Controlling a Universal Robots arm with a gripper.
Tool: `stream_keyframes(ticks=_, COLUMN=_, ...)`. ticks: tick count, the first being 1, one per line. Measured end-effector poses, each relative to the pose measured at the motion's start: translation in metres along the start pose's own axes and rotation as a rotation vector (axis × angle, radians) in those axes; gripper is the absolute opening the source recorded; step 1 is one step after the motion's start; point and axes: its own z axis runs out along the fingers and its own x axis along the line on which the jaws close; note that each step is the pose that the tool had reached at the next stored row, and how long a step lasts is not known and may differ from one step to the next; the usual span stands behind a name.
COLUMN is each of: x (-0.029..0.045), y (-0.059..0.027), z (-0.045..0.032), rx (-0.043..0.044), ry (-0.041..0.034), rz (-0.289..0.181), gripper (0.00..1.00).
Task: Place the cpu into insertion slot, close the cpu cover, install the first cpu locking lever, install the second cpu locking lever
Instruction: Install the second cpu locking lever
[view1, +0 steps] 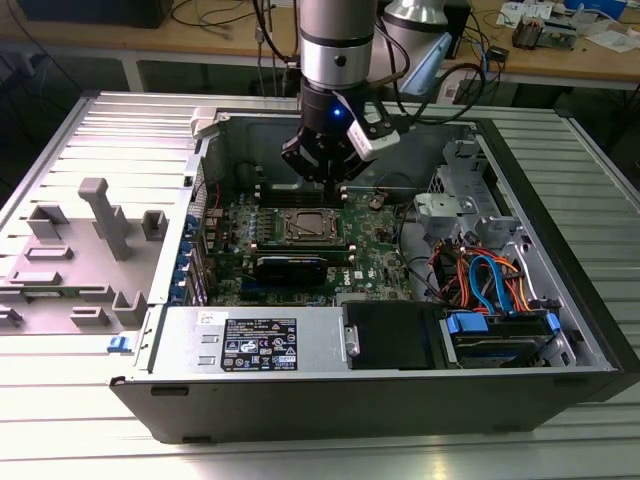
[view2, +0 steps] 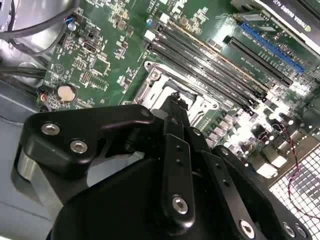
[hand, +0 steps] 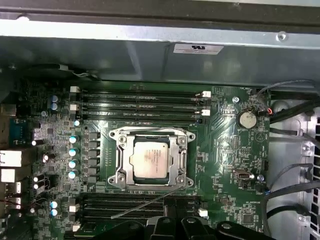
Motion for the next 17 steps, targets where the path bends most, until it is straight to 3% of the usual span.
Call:
stream_keyframes(ticks=2, x=0.0084, y=-0.0025, z=0.0019, rx=0.0000, ry=0.0000, rz=0.000, gripper=0.11)
stream_keyframes(ticks=15, x=0.0087, y=-0.0026, z=0.0024, rx=-0.0002, ry=0.0003, rz=0.000, gripper=0.11)
stream_keyframes(ticks=17, x=0.0087, y=-0.0037, z=0.0024, rx=-0.0002, ry=0.0050, rz=0.000, gripper=0.11)
